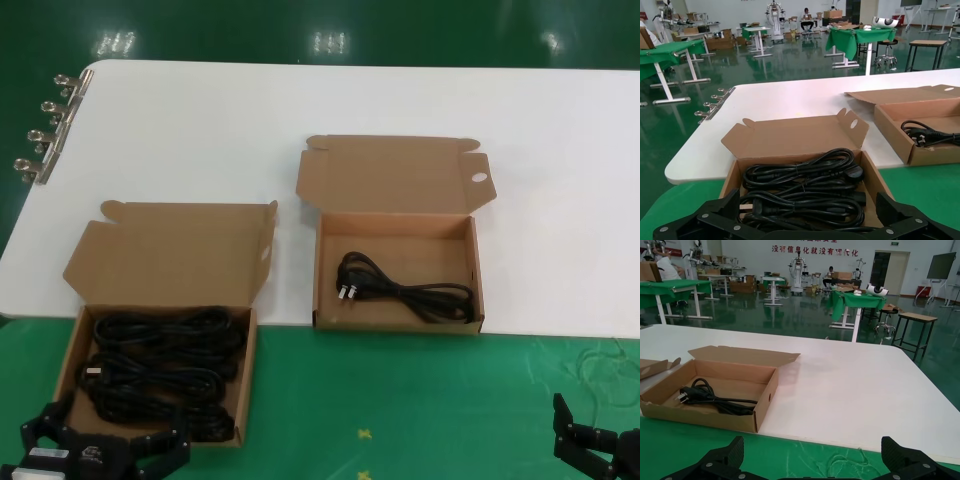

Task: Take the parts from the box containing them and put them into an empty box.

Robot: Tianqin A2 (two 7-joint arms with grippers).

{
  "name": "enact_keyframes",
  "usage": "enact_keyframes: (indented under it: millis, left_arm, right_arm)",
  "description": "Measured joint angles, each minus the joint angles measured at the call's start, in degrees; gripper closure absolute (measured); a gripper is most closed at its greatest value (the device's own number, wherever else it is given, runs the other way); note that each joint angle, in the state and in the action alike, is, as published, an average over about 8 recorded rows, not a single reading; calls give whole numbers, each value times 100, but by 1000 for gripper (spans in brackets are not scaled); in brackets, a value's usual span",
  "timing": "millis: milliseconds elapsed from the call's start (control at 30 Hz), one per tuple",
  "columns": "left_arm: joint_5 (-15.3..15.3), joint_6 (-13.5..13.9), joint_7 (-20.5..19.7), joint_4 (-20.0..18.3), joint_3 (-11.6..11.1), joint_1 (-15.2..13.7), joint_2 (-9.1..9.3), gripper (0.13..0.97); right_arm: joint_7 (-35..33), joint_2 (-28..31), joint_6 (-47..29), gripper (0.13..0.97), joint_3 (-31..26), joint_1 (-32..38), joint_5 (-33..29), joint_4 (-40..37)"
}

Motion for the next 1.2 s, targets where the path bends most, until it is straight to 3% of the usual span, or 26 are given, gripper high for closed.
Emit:
enact_keyframes:
  millis: [1200]
  left_arm:
    - [0, 0, 0, 0, 0, 0, 0, 132]
  right_arm:
    - [0, 0, 0, 129, 0, 0, 0, 0]
